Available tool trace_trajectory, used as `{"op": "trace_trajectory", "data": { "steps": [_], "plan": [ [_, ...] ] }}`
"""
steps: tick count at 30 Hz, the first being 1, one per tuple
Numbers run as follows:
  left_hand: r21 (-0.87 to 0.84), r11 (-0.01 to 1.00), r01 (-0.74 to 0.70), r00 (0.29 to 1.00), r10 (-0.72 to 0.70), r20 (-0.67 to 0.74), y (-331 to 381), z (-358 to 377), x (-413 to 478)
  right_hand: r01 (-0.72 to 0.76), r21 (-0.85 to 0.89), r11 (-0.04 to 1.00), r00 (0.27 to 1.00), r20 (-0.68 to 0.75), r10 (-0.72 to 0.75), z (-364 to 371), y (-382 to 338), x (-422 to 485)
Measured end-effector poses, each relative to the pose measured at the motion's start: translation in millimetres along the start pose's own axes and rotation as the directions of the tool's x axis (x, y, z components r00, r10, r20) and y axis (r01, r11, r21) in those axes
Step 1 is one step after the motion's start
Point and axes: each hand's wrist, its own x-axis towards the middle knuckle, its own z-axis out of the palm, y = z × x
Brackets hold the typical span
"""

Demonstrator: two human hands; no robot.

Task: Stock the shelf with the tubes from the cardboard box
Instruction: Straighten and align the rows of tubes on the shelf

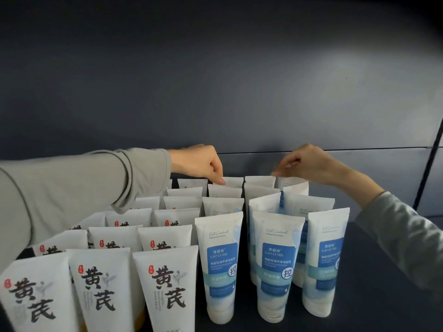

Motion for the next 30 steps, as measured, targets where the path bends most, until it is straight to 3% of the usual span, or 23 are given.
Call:
{"op": "trace_trajectory", "data": {
  "steps": [4,10,17,25,30],
  "plan": [
    [-0.051,0.999,-0.008,1.0,0.007,-0.012,-0.7,1.1,2.7,-0.043,0.049,0.998,0.998,-0.046,0.045,-14.6,9.2,-8.9],
    [-0.083,0.997,-0.005,1.0,0.002,-0.028,-6.2,3.8,5.4,-0.146,0.02,0.989,0.982,0.124,0.143,-22.0,25.6,-20.7],
    [-0.089,0.996,0.003,1.0,-0.005,-0.026,-8.6,4.9,6.6,-0.107,-0.029,0.994,0.993,0.047,0.108,-9.7,35.2,-15.8],
    [-0.026,1.0,0.002,1.0,-0.003,-0.028,-7.2,4.6,8.1,-0.129,0.199,0.971,0.991,-0.003,0.132,-4.3,47.2,-12.7],
    [-0.005,1.0,0.008,1.0,-0.008,-0.015,-6.3,3.4,6.1,-0.148,0.25,0.957,0.988,0.002,0.152,-3.9,47.8,-13.1]
  ]
}}
